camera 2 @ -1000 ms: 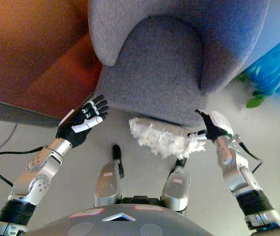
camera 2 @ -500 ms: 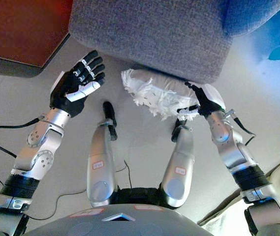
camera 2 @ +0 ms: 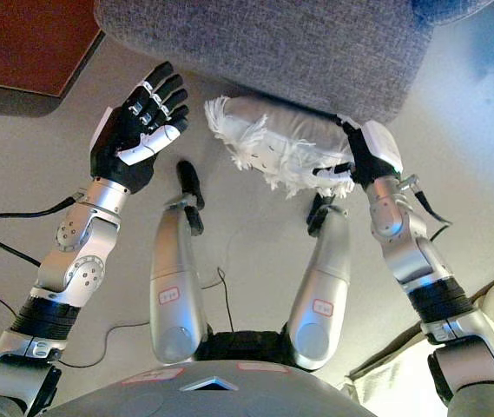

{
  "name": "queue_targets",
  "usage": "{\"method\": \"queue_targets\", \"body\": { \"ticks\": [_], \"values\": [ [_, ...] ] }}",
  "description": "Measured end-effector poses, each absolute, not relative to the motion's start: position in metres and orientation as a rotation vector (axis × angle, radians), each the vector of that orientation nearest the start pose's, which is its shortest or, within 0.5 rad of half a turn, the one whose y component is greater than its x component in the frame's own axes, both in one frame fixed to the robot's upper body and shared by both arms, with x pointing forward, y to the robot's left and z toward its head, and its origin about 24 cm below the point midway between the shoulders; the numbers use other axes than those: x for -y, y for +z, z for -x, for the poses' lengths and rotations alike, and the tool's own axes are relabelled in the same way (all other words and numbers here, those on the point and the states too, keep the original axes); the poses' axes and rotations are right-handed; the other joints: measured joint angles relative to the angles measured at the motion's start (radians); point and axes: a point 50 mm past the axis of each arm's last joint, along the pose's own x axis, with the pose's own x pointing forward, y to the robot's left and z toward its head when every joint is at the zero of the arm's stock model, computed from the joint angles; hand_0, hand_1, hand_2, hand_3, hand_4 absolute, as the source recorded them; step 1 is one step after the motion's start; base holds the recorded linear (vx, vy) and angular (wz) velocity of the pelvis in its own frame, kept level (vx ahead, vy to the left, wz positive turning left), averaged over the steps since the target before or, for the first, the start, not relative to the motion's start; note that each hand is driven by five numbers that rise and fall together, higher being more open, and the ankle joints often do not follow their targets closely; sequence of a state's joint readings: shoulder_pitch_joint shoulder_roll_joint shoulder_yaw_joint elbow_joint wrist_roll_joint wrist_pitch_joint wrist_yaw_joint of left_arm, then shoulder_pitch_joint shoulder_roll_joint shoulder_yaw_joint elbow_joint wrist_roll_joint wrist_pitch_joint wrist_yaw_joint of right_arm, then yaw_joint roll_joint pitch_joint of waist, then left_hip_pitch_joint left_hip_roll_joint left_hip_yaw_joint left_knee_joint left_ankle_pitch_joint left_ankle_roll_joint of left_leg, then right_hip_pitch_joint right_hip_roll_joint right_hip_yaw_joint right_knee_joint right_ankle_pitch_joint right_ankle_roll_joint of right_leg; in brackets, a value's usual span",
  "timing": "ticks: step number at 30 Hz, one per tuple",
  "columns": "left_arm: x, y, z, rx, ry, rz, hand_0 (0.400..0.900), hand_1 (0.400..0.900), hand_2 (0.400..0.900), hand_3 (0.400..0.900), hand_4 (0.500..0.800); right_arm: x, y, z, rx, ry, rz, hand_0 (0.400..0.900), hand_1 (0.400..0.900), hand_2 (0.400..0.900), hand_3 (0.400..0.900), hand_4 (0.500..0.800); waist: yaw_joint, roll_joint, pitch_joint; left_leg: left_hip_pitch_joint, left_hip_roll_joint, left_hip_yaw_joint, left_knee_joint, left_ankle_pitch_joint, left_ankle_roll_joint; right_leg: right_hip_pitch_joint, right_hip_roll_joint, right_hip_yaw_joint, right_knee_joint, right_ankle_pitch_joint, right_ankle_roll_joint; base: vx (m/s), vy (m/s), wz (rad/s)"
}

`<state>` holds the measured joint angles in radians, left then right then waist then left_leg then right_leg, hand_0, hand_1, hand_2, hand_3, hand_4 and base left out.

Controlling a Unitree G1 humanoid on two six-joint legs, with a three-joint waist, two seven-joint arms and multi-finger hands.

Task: Pick up the pillow and put it on the sofa.

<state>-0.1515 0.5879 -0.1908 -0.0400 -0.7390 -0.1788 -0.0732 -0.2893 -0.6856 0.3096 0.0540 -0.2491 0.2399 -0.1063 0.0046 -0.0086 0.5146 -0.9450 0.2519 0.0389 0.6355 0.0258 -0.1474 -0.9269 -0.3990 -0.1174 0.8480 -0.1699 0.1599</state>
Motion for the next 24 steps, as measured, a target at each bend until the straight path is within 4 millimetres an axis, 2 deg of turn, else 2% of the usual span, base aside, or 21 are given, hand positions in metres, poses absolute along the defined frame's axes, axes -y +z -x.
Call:
{"method": "queue_targets", "body": {
  "ticks": [12,18,24],
  "values": [
    [-0.197,0.118,-0.274,0.257,-0.298,0.131,0.9,0.9,0.9,0.9,0.8,0.216,0.12,-0.311,0.078,-0.054,1.038,0.9,0.9,0.9,0.9,0.8,0.006,0.003,0.004,-0.219,0.011,-0.07,0.24,-0.062,-0.015,-0.202,-0.018,0.036,0.257,-0.095,-0.015,0.05,0.025,0.04],
    [-0.196,0.119,-0.273,0.258,-0.304,0.132,0.9,0.9,0.9,0.9,0.8,0.219,0.117,-0.312,0.008,-0.043,1.04,0.9,0.9,0.9,0.9,0.8,0.023,0.003,0.005,-0.313,0.007,-0.098,0.37,-0.099,-0.022,-0.288,-0.035,0.07,0.389,-0.144,-0.015,0.06,0.016,0.1],
    [-0.196,0.114,-0.273,0.217,-0.31,0.129,0.9,0.9,0.9,0.9,0.8,0.217,0.124,-0.316,0.012,-0.035,1.04,0.9,0.9,0.9,0.9,0.8,0.027,0.002,0.005,-0.372,0.006,-0.125,0.44,-0.108,-0.028,-0.336,-0.049,0.078,0.476,-0.177,-0.023,0.03,-0.002,0.07]
  ]
}}
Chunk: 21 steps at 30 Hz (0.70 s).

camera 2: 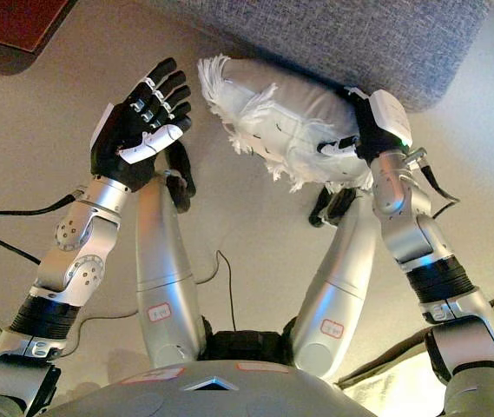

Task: Pick up the pillow and put it on the sofa.

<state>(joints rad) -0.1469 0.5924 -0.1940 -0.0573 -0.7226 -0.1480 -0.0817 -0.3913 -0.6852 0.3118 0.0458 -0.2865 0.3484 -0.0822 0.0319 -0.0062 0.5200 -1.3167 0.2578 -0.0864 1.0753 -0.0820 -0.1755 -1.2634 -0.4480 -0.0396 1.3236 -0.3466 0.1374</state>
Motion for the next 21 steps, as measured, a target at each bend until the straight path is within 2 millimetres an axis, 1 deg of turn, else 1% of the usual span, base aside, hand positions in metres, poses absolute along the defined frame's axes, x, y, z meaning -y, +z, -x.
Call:
{"method": "queue_targets", "body": {
  "ticks": [5,12,13,14,21],
  "values": [
    [-0.195,0.113,-0.273,0.211,-0.322,0.129,0.9,0.9,0.9,0.9,0.8,0.217,0.125,-0.318,0.004,-0.039,1.042,0.9,0.9,0.9,0.9,0.8,0.003,0.0,0.0,-0.028,0.0,-0.019,0.039,-0.002,-0.003,-0.019,-0.004,0.004,0.051,-0.021,-0.005,0.04,-0.006,0.07],
    [-0.194,0.112,-0.273,0.195,-0.332,0.127,0.9,0.9,0.9,0.9,0.8,0.213,0.127,-0.321,0.004,-0.03,1.056,0.9,0.9,0.9,0.9,0.8,0.003,-0.001,0.0,-0.048,0.0,-0.027,0.064,-0.003,-0.004,-0.04,-0.016,0.014,0.091,-0.031,-0.01,0.03,0.023,0.04],
    [-0.194,0.111,-0.273,0.191,-0.332,0.127,0.9,0.9,0.9,0.9,0.8,0.213,0.127,-0.321,0.001,-0.025,1.058,0.802,0.802,0.802,0.802,0.741,0.003,-0.001,0.0,-0.048,-0.001,-0.027,0.065,-0.003,-0.004,-0.04,-0.016,0.015,0.093,-0.031,-0.01,0.04,0.015,0.06],
    [-0.194,0.111,-0.273,0.189,-0.333,0.127,0.9,0.9,0.9,0.9,0.8,0.213,0.128,-0.321,-0.002,-0.019,1.064,0.4,0.4,0.4,0.4,0.5,0.003,-0.001,0.0,-0.049,-0.001,-0.027,0.066,-0.003,-0.004,-0.041,-0.016,0.015,0.094,-0.032,-0.01,0.04,0.01,0.06],
    [-0.194,0.109,-0.273,0.17,-0.335,0.126,0.9,0.9,0.9,0.9,0.8,0.212,0.133,-0.327,-0.029,-0.008,1.095,0.4,0.4,0.4,0.4,0.5,0.009,-0.001,0.0,-0.052,-0.002,-0.031,0.087,-0.003,-0.004,-0.043,-0.023,0.016,0.123,-0.049,-0.01,0.05,0.009,0.05]
  ]
}}
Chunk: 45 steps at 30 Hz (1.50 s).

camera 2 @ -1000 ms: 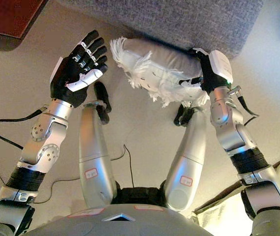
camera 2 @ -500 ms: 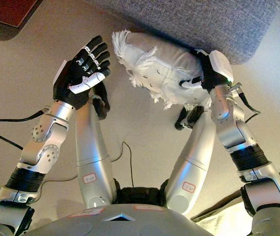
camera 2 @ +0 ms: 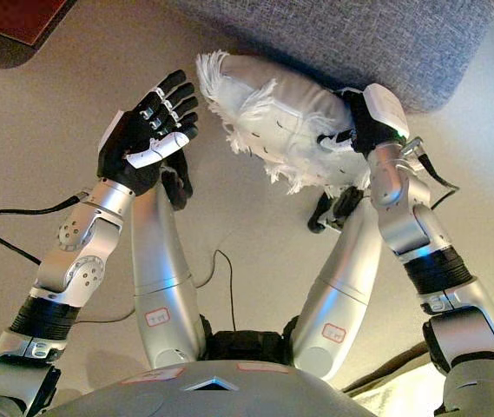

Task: Pick up the pillow and put it on the sofa.

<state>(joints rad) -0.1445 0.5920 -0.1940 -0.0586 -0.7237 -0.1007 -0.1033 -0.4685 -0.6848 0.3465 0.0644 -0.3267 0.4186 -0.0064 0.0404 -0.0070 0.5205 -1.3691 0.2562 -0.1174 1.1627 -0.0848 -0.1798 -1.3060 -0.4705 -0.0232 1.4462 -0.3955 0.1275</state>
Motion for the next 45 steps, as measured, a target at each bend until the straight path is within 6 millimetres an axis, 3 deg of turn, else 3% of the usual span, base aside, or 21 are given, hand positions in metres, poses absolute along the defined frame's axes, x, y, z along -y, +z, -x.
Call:
{"method": "queue_targets", "body": {
  "ticks": [5,18,25,30,38,45],
  "values": [
    [-0.193,0.108,-0.273,0.159,-0.345,0.125,0.9,0.9,0.9,0.9,0.8,0.216,0.129,-0.329,-0.081,-0.007,1.1,0.4,0.4,0.4,0.4,0.5,0.024,0.0,0.0,-0.001,-0.001,0.001,0.011,-0.002,-0.002,0.0,-0.013,0.007,0.022,-0.016,-0.002,0.01,0.001,0.01],
    [-0.195,0.101,-0.269,0.13,-0.336,0.129,0.9,0.9,0.9,0.9,0.8,0.212,0.126,-0.329,-0.083,0.005,1.099,0.4,0.4,0.4,0.4,0.5,0.028,0.0,0.0,-0.002,0.0,0.0,0.022,-0.002,-0.003,0.002,-0.014,0.011,0.03,-0.017,-0.001,0.0,0.0,0.0],
    [-0.195,0.099,-0.268,0.123,-0.33,0.132,0.9,0.9,0.9,0.9,0.8,0.208,0.122,-0.327,-0.07,0.022,1.089,0.4,0.4,0.4,0.4,0.5,0.033,0.0,0.001,0.026,0.006,0.007,-0.029,0.001,0.002,0.032,-0.013,-0.017,-0.011,-0.012,-0.009,-0.01,0.007,-0.02],
    [-0.193,0.097,-0.268,0.135,-0.282,0.164,0.9,0.9,0.9,0.9,0.8,0.203,0.114,-0.324,-0.053,0.04,1.071,0.4,0.4,0.4,0.4,0.5,0.045,0.0,0.002,0.111,0.019,0.029,-0.12,0.01,0.013,0.122,0.001,-0.061,-0.105,-0.006,-0.01,-0.02,0.005,-0.04],
    [-0.193,0.106,-0.272,0.21,-0.192,0.197,0.9,0.9,0.9,0.9,0.8,0.195,0.117,-0.317,0.04,0.038,1.033,0.4,0.4,0.4,0.4,0.5,0.04,-0.002,0.003,0.271,0.023,0.069,-0.303,0.038,0.003,0.3,0.028,-0.122,-0.313,0.045,0.022,-0.04,-0.034,0.0],
    [-0.206,0.106,-0.268,0.227,-0.128,0.203,0.9,0.9,0.9,0.9,0.8,0.194,0.096,-0.29,0.05,0.087,0.994,0.4,0.4,0.4,0.4,0.5,0.045,-0.009,0.002,0.535,0.014,0.12,-0.511,0.067,0.007,0.574,0.059,-0.152,-0.547,0.092,0.058,0.11,-0.067,0.06]
  ]
}}
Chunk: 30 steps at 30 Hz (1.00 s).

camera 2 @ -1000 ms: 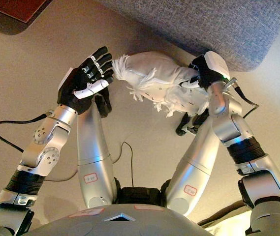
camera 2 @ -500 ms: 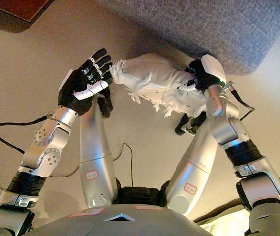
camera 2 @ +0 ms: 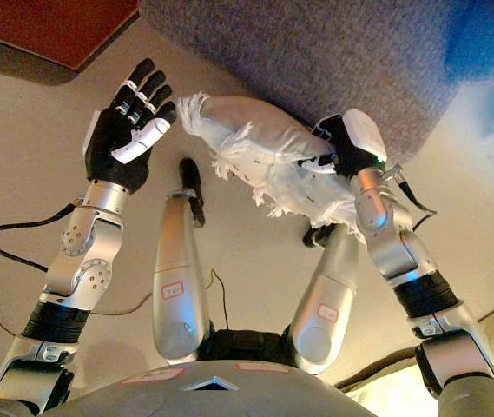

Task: Pick up the pillow and put it on the sofa.

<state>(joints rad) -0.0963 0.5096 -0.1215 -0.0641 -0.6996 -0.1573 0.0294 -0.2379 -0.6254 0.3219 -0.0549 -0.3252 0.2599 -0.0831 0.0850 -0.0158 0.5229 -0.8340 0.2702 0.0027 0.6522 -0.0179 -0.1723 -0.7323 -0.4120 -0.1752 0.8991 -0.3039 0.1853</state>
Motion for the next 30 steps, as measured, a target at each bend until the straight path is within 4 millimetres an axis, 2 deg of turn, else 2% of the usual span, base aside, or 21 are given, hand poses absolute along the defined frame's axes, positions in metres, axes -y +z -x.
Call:
{"method": "queue_targets", "body": {
  "ticks": [6,11,18,21,24,30],
  "values": [
    [-0.215,0.105,-0.258,0.226,-0.09,0.211,0.9,0.9,0.9,0.9,0.8,0.21,0.09,-0.265,0.039,0.081,0.949,0.4,0.4,0.4,0.4,0.5,0.0,-0.007,-0.001,0.212,-0.014,0.03,-0.156,0.034,-0.005,0.22,0.003,-0.055,-0.171,0.036,0.02,0.13,-0.065,0.04],
    [-0.223,0.106,-0.252,0.221,-0.054,0.193,0.9,0.9,0.9,0.9,0.8,0.215,0.095,-0.254,0.062,0.07,0.924,0.4,0.4,0.4,0.4,0.5,-0.002,-0.015,-0.005,0.311,-0.013,0.048,-0.234,0.044,-0.009,0.34,0.018,-0.091,-0.281,0.067,0.028,0.13,-0.027,0.01],
    [-0.24,0.097,-0.234,0.141,0.003,0.181,0.9,0.9,0.9,0.9,0.8,0.224,0.09,-0.23,0.024,0.111,0.895,0.4,0.4,0.4,0.4,0.5,0.0,-0.033,-0.02,0.526,-0.032,0.089,-0.374,0.058,-0.003,0.603,0.041,-0.139,-0.541,0.163,0.06,0.18,0.024,-0.01],
    [-0.247,0.092,-0.223,0.1,0.014,0.172,0.9,0.9,0.9,0.9,0.8,0.226,0.091,-0.222,0.02,0.133,0.891,0.4,0.4,0.4,0.4,0.5,0.001,-0.059,-0.092,0.583,-0.048,0.109,-0.427,0.061,0.0,0.69,0.05,-0.142,-0.667,0.21,0.072,0.18,0.09,0.0],
    [-0.251,0.086,-0.217,0.052,0.021,0.165,0.9,0.9,0.9,0.9,0.8,0.226,0.097,-0.215,0.044,0.141,0.892,0.4,0.4,0.4,0.4,0.5,0.001,-0.076,-0.172,0.625,-0.065,0.121,-0.471,0.066,0.001,0.749,0.05,-0.146,-0.752,0.243,0.071,0.08,0.075,0.02],
    [-0.255,0.072,-0.204,-0.038,0.024,0.163,0.9,0.9,0.9,0.9,0.8,0.226,0.105,-0.205,0.086,0.157,0.886,0.4,0.4,0.4,0.4,0.5,0.0,-0.069,-0.281,0.701,-0.077,0.126,-0.547,0.089,-0.005,0.82,0.052,-0.162,-0.805,0.256,0.07,0.06,0.057,0.06]
  ]
}}
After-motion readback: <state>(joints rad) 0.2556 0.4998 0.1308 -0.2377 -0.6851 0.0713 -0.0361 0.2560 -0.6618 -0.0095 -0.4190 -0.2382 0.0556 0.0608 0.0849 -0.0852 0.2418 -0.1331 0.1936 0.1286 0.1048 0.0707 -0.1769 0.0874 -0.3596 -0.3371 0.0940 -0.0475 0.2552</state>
